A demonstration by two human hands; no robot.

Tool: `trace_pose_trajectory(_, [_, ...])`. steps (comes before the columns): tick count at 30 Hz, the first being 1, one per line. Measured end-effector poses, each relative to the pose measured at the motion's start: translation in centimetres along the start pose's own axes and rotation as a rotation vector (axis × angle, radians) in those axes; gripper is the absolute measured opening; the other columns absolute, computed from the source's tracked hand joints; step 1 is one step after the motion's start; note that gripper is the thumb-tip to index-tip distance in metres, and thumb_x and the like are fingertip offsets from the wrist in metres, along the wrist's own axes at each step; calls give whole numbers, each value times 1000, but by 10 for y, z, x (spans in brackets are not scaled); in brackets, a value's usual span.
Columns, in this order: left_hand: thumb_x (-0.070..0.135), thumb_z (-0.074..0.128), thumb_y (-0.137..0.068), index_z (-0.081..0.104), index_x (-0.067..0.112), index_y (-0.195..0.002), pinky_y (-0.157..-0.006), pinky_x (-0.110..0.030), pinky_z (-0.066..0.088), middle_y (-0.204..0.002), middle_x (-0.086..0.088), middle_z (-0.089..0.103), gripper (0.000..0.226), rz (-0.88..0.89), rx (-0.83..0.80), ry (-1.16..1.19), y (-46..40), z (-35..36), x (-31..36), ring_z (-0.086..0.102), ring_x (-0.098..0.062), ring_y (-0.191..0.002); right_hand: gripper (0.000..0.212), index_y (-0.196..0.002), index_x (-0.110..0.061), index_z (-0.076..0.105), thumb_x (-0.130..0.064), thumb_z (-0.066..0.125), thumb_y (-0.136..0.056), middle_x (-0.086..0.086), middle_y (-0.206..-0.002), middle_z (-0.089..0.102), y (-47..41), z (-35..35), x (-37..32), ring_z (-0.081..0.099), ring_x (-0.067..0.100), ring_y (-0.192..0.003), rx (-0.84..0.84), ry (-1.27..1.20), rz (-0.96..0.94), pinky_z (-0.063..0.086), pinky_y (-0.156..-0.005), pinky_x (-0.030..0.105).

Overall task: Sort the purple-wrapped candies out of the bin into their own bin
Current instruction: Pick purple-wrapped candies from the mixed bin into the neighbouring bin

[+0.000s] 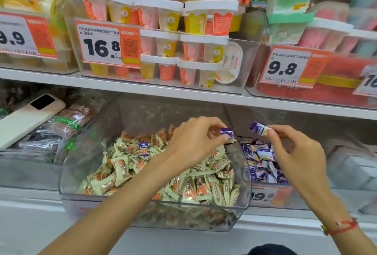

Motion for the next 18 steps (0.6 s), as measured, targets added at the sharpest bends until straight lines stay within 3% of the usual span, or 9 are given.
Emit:
trace_pose_trajectory(2, [41, 59, -91, 64, 33, -108, -75, -33, 51, -92, 13, 67, 20, 148, 12, -96, -16, 27, 26, 60, -9, -90, 14, -102, -22, 71, -23, 61, -92, 0, -76, 68, 0, -7, 27, 62, 22, -72, 83, 154, 32, 38, -54, 24])
trace_pose_trajectory(4, [33, 56, -94, 62, 26, -114, -77, -35, 48, -103, 6, 66, 22, 267, -12, -218, -31, 54, 46, 56, -18, -100, 16, -104, -20, 71, -23, 60, -93, 4, -84, 71, -1, -5, 53, 62, 27, -80, 70, 246, 43, 38, -57, 26])
trace_pose_trajectory(5, [30, 54, -95, 62, 24, -116, -79, -36, 45, -108, 3, 65, 24, 287, -41, -273, -37, 67, 51, 54, -21, -103, 18, -107, -20, 70, -25, 59, -94, 4, -91, 71, -1, -1, 63, 62, 27, -85, 4, 257, 30, 40, -61, 26])
trace_pose_trajectory(8, [26, 49, -96, 59, 19, -124, -88, -39, 41, -117, -4, 63, 31, 254, -129, -358, -44, 88, 48, 51, -26, -111, 41, -121, -23, 65, -47, 41, -98, -8, -120, 63, 8, 14, 83, 57, 19, -112, -401, 99, 26, 40, -86, 27])
trace_pose_trajectory(10, [26, 47, -97, 57, 20, -128, -93, -39, 40, -122, -1, 61, 33, 235, -85, -309, -36, 79, 37, 50, -23, -114, 53, -121, -26, 65, -59, 35, -94, -15, -124, 55, 14, 16, 83, 52, 12, -119, -518, 8, 67, 37, -93, 26])
trace_pose_trajectory(12, [28, 44, -99, 55, 24, -129, -98, -34, 40, -127, 6, 59, 33, 200, -2, -227, -19, 56, 17, 49, -15, -117, 48, -118, -29, 66, -59, 41, -89, -15, -124, 57, 17, 12, 80, 54, 12, -115, -455, -7, 47, 41, -94, 31])
trace_pose_trajectory(15, [31, 45, -99, 54, 31, -128, -95, -21, 34, -126, 18, 56, 31, 93, 86, -275, 18, 8, -28, 47, -2, -118, 19, -109, -32, 67, -36, 59, -92, -14, -117, 63, 13, 4, 57, 57, 11, -110, -294, -80, -15, 47, -94, 37])
trace_pose_trajectory(18, [20, 63, -89, 66, 27, -111, -81, -28, 45, -110, 14, 65, 24, -11, 297, -460, 52, -42, -76, 58, -11, -104, 15, -102, -34, 68, -31, 59, -90, -22, -105, 63, 3, 10, 8, 59, 5, -103, -283, -213, -92, 46, -86, 26])
Point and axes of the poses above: each hand's wrist, its own y-axis away from the middle knuckle, its own z-axis out of the palm, x = y × z, the point moved 1 cm from there along -y, towards the middle knuckle
